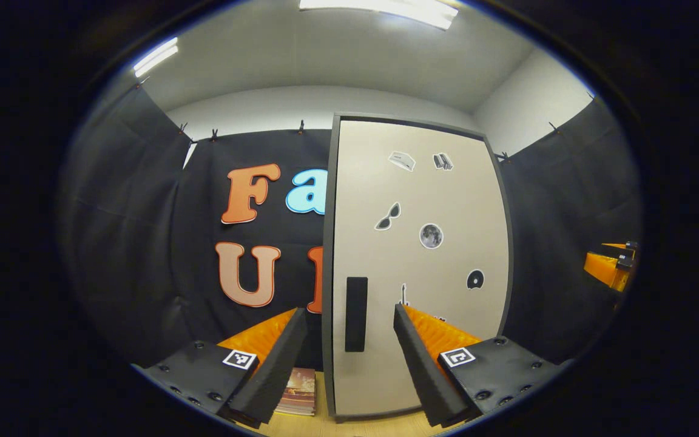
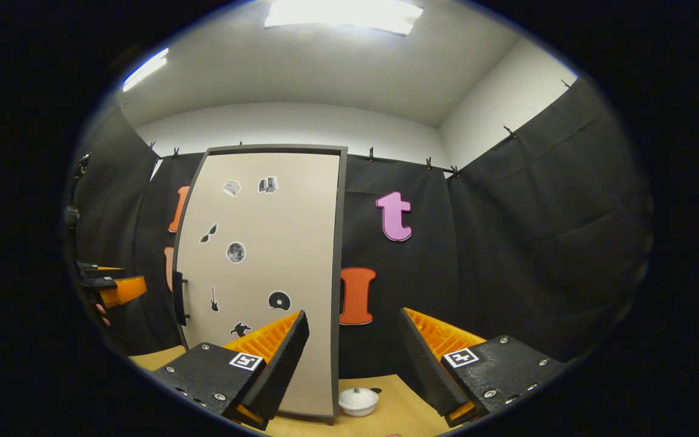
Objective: Open the cabinet door with the right hand, grasp the bottle in the cabinet with the left hand and place it on the coaster, then close the cabinet door with the right hand.
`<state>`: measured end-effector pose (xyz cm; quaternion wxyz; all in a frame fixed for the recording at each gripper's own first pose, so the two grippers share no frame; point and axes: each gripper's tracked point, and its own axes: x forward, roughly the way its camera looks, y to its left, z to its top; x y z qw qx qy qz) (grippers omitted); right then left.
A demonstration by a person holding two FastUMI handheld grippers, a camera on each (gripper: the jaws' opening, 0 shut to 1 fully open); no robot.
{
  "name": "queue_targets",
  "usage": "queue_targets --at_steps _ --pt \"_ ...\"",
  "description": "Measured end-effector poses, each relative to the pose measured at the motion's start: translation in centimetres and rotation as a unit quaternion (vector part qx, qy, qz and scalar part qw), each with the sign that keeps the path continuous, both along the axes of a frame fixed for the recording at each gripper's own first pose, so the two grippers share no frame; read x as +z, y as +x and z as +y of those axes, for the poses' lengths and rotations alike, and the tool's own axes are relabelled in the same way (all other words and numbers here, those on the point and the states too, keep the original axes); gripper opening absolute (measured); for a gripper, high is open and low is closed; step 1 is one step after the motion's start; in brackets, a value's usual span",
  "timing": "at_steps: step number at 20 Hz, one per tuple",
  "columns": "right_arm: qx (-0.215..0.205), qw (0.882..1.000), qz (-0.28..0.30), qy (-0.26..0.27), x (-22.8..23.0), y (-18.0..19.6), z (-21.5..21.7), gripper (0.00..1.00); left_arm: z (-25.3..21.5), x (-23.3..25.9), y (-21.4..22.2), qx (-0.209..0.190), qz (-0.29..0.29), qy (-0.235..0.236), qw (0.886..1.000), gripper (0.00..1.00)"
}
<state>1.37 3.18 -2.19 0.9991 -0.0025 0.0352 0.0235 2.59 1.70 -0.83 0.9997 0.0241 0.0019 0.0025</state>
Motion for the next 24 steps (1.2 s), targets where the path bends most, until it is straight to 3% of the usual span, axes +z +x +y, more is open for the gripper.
queue_targets --at_steps 13,24 --pt "0.032 0.999 0.032 0.005 -3.0 0.7 4.8 0.93 3.3 -1.6 0.2 0.019 0.015 0.016 1.0 0.94" --pt "0.1 0.99 0.094 0.038 -7.4 2.7 15.8 0.93 9.7 -2.5 -1.1 0.049 0.023 0.063 0.997 0.94"
